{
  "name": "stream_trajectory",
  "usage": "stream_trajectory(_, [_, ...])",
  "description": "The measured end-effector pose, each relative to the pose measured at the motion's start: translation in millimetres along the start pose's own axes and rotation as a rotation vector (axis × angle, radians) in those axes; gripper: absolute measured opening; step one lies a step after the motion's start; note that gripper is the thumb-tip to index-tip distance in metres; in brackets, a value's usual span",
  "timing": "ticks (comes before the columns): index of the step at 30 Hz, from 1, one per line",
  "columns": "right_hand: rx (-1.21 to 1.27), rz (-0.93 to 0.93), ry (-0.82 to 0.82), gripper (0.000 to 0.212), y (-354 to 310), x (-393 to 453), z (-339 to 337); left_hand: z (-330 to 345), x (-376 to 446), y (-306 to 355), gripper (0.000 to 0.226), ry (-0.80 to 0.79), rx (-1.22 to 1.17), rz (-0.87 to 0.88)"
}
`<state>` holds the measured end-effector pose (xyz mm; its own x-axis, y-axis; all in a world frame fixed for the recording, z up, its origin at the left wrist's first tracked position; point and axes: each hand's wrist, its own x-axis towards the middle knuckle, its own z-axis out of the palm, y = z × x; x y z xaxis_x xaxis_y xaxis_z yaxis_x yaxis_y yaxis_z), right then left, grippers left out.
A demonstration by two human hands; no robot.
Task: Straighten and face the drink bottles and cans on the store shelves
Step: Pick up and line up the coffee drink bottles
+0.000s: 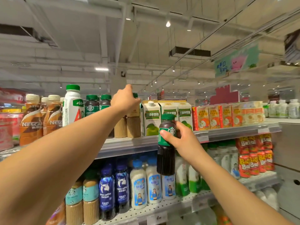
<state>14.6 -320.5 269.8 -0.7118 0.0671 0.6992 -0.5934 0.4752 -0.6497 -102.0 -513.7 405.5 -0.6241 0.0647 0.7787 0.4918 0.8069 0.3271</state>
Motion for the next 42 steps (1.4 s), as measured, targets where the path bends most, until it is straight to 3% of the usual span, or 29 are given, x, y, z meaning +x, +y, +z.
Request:
stream_trajectory(5, [-0.03, -0.017, 0.003, 0.031, 2, 3, 0, -8, -5, 4, 0.05, 0.005, -0.169, 0.022])
stream_trajectory(10, [-0.06, -0.072, 0.01, 0.033, -8, 14, 14, -38, -16, 2, 0.039, 0.13, -0.21, 0.115])
stream_trajectory(17, [-0.06, -0.141, 0.16, 0.046, -39, 52, 40, -100, -42, -14, 0.031, 0.168, -0.249, 0.118])
stream_trajectory(28, [-0.53, -0.119, 0.183, 0.052, -59, 123, 104, -104, -63, -58, 0.026, 0.161, -0.206, 0.079])
stream_trajectory(33, [-0.915, -0.114, 0.231, 0.067, -76, 132, 110, -99, -56, -60, 0.025, 0.142, -0.173, 0.105])
stream_trajectory(38, [-0.904, -0.026, 0.171, 0.073, -73, 140, 102, -96, -51, -63, 0.026, 0.116, -0.179, 0.103])
stream_trajectory(42, [-0.851, -0.061, 0.102, 0.082, -69, 138, 92, -96, -48, -66, 0.026, 0.107, -0.174, 0.093])
